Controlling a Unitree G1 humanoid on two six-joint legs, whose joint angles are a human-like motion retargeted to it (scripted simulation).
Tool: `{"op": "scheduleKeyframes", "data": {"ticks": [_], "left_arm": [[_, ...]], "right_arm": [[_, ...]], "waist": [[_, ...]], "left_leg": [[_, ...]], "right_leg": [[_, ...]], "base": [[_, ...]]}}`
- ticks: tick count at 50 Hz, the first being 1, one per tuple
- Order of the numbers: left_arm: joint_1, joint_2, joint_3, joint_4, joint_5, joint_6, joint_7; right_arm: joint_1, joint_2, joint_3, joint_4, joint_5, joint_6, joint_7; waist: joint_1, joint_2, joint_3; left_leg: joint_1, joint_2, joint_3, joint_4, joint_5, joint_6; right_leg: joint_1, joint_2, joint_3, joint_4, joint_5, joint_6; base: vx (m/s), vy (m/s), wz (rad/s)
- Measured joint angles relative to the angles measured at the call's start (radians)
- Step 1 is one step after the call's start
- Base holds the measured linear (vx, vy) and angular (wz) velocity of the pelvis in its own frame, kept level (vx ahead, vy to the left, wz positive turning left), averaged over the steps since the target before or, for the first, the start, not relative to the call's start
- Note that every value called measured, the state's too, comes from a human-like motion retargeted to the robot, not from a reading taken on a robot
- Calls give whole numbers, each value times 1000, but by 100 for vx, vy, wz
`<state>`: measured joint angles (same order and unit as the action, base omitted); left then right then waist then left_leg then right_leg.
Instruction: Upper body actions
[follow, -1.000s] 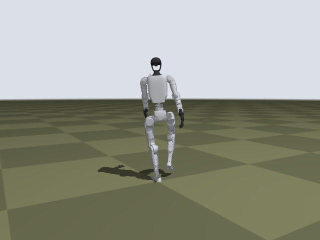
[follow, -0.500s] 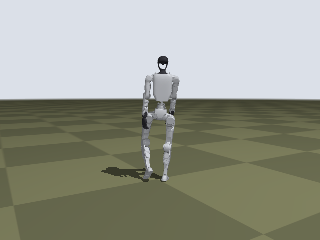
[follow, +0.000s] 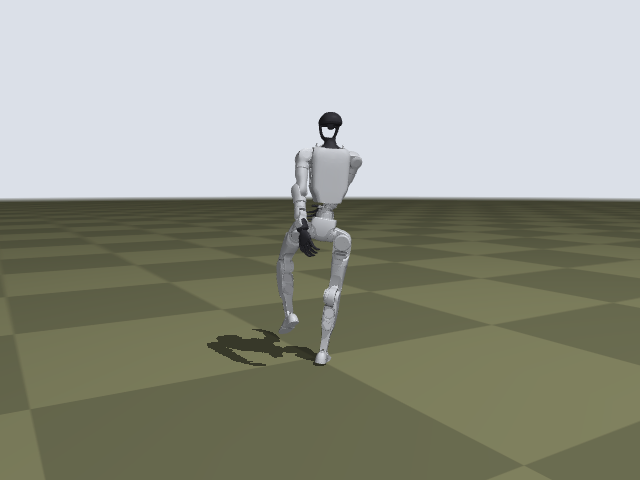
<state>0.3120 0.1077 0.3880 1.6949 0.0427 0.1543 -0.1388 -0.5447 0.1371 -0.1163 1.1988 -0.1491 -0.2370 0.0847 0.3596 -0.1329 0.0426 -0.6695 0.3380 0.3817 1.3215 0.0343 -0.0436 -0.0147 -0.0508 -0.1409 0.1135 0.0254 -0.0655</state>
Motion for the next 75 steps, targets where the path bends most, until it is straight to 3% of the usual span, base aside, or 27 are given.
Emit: {"op": "scheduleKeyframes", "data": {"ticks": [5,10,12,15,19,23,26,28,30,33,36,39,43,47,52,57,60,62,70,75], "left_arm": [[-111,27,-4,-46,-28,-49,20],[-186,52,-21,-108,-23,-70,48],[-215,62,-33,-121,-25,-77,58],[-255,69,-61,-125,-38,-85,72],[-345,74,-149,-54,-73,-93,85],[-442,67,-260,5,-67,-70,90],[-525,32,-307,5,-105,-67,122],[-595,9,-283,5,-147,-121,145],[-669,-2,-250,-31,-201,-173,157],[-796,-16,-192,-128,-223,-227,212],[-917,-26,-177,-225,-215,-263,242],[-992,-28,-171,-321,-193,-288,235],[-1028,-30,-186,-416,-177,-301,209],[-1010,-29,-198,-443,-171,-297,212],[-917,-43,-226,-395,-162,-285,202],[-788,-78,-252,-296,-184,-254,163],[-710,-101,-257,-239,-206,-258,146],[-676,-111,-264,-211,-213,-256,145],[-584,-105,-267,-232,-124,-238,105],[-506,-49,-242,-235,-27,-212,82]], "right_arm": [[109,-10,52,60,41,-7,-20],[208,-38,74,134,-3,20,-36],[242,-56,74,161,-19,27,-35],[298,-94,73,192,-59,35,-28],[397,-164,29,236,-203,48,-22],[484,-226,-29,333,-338,143,-51],[539,-267,-78,416,-384,205,-73],[580,-296,-90,455,-403,208,-78],[624,-326,-93,476,-431,214,-73],[675,-372,-116,500,-459,254,-57],[743,-408,-163,501,-463,319,-13],[811,-433,-208,501,-431,365,0],[863,-447,-272,501,-335,399,-36],[844,-431,-295,501,-234,370,-62],[763,-374,-277,467,-215,290,-3],[688,-305,-195,357,-298,231,35],[646,-279,-134,313,-384,223,22],[622,-272,-95,291,-437,215,12],[605,-268,-13,294,-551,201,-71],[585,-289,41,463,-360,199,-74]], "waist": [[-142,18,-47],[-228,35,-110],[-250,52,-126],[-269,72,-140],[-321,90,-154],[-342,102,-125],[-330,126,-96],[-342,134,-73],[-396,146,-46],[-510,144,25],[-621,146,98],[-697,161,124],[-723,165,130],[-701,155,115],[-638,154,63],[-556,167,-5],[-511,171,-42],[-491,161,-56],[-409,102,-91],[-363,84,-101]], "left_leg": [[288,-179,-7,-388,45,-13],[540,-282,43,-825,55,-10],[614,-315,37,-990,-23,-33],[677,-346,27,-1148,-116,-16],[676,-372,-29,-1216,-169,51],[681,-366,-68,-1216,-169,79],[683,-333,-55,-1213,-169,96],[682,-323,-32,-1214,-167,108],[673,-314,-32,-1208,-159,121],[674,-334,-65,-1204,-144,153],[700,-336,-131,-1208,-125,170],[695,-317,-178,-1198,-115,175],[692,-309,-185,-1183,-115,179],[706,-316,-146,-1191,-119,174],[709,-321,-75,-1220,-115,163],[698,-310,-5,-1243,-116,138],[692,-307,34,-1252,-116,124],[688,-320,47,-1258,-115,118],[675,-377,97,-1283,-116,95],[642,-362,100,-1217,-142,63]], "right_leg": [[5,-3,-94,14,-32,23],[-5,10,-144,5,-42,42],[-6,29,-165,0,-41,46],[-2,44,-191,-2,-43,56],[-11,27,-250,38,-54,82],[-38,-14,-300,173,18,105],[-155,-79,-307,438,227,106],[-302,-114,-236,662,372,49],[-474,-118,-165,905,352,28],[-682,-224,-189,1192,257,-26],[-858,-238,-188,1349,204,-38],[-991,-236,-221,1395,153,-49],[-1036,-233,-259,1352,120,-66],[-946,-216,-251,1261,143,-51],[-721,-186,-232,1082,230,43],[-469,-84,-162,779,348,146],[-328,-5,-55,556,390,191],[-242,-13,-62,424,395,197],[-71,-1,-104,79,110,139],[-54,4,-140,22,10,94]], "base": [[10,-1,92],[17,1,50],[17,-1,41],[25,4,36],[25,5,77],[30,7,40],[19,9,-32],[4,7,-62],[0,13,-4],[-12,13,64],[-7,4,116],[5,-1,79],[10,0,8],[7,5,-49],[5,5,-74],[0,1,-80],[-4,-3,-66],[-13,-7,-34],[-20,-14,-25],[-28,-8,3]]}}
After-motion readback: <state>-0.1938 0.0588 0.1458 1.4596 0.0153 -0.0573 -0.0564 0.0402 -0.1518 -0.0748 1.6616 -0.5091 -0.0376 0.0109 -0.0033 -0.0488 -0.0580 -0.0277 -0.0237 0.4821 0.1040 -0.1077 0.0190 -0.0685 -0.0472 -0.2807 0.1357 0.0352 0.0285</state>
